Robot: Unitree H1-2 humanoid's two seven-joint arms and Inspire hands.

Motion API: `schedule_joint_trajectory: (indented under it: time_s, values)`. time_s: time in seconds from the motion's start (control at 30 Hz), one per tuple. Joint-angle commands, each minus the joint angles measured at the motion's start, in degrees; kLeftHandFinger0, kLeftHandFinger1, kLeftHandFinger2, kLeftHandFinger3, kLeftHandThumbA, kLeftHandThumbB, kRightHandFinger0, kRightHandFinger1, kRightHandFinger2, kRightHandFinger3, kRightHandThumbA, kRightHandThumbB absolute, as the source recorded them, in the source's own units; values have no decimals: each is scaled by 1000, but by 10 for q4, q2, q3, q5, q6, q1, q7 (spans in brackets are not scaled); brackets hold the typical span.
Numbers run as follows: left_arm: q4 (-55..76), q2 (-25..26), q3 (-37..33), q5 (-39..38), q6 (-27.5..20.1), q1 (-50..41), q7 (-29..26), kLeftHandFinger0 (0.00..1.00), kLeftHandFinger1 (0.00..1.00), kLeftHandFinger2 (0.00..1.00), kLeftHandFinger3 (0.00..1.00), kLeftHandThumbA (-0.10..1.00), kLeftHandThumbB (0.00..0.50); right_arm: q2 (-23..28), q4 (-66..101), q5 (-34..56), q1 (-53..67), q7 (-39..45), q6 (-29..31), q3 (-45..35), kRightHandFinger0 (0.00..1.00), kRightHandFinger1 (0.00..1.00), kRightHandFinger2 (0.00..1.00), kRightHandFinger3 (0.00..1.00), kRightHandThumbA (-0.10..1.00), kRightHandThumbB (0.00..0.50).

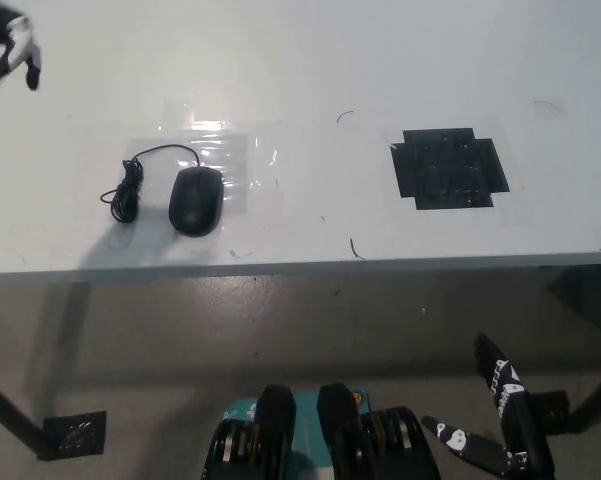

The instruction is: The robot uses left hand to click on the left button of the black mouse, which is placed on the left area of the table

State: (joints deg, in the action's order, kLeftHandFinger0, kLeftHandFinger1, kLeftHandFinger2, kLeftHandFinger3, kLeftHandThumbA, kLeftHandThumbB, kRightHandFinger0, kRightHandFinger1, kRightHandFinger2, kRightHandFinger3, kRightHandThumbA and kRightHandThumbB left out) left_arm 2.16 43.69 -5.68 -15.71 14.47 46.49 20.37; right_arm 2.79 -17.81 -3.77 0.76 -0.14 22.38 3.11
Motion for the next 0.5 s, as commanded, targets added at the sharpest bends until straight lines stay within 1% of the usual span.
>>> schedule_joint_trajectory:
  time_s: [0.0,0.03,0.07,0.1,0.13,0.17,0.2,0.23,0.27,0.3,0.33,0.37,0.4,0.43,0.47]
  values:
    - [-144,51,-142,106,116,170,165,0,48,326,1000,1000,368,16,24,-17,-1,4,27,2,1000,1000,1000,1000,1000,75]
    - [-160,49,-162,126,107,180,168,0,65,349,1000,1000,384,16,24,-17,0,4,28,2,1000,1000,1000,1000,1000,69]
    - [-172,47,-175,144,94,185,167,0,59,349,1000,1000,383,16,25,-17,2,4,28,2,1000,1000,1000,1000,1000,68]
    - [-181,47,-189,163,78,190,164,7,6,296,1000,1000,402,16,27,-18,4,4,28,3,1000,1000,1000,1000,1000,70]
    - [-202,43,-204,183,48,196,160,121,33,322,1000,1000,362,18,30,-18,6,4,26,3,1000,1000,1000,1000,1000,68]
    - [-218,38,-212,186,34,200,159,110,1,236,1000,1000,354,19,33,-18,7,5,24,4,1000,1000,1000,1000,1000,68]
    - [-243,29,-220,186,25,208,161,27,0,230,1000,1000,353,20,38,-15,9,8,20,4,1000,1000,1000,1000,1000,71]
    - [-260,23,-227,188,30,214,160,5,0,301,1000,1000,338,21,40,-16,11,8,19,5,1000,1000,1000,1000,1000,70]
    - [-282,14,-237,192,42,223,157,0,0,281,1000,1000,345,22,42,-18,13,7,19,6,1000,1000,1000,1000,1000,74]
    - [-293,10,-241,194,43,227,157,0,0,221,1000,1000,362,23,43,-19,13,7,18,6,1000,1000,1000,1000,1000,84]
    - [-308,8,-253,207,17,232,163,0,0,248,1000,1000,340,25,45,-17,13,9,15,6,1000,1000,1000,1000,1000,91]
    - [-316,6,-259,210,18,237,169,0,0,185,1000,1000,381,26,46,-16,13,10,14,6,1000,1000,1000,1000,1000,94]
    - [-327,2,-261,207,43,244,177,0,0,147,1000,1000,412,27,47,-17,12,10,14,6,1000,1000,1000,1000,1000,96]
    - [-343,-2,-267,210,56,252,187,0,0,181,1000,1000,431,28,48,-18,12,10,14,6,1000,1000,1000,1000,1000,100]
    - [-355,-3,-273,217,56,258,195,0,0,212,1000,1000,439,29,49,-19,12,10,14,6,1000,1000,1000,1000,1000,100]
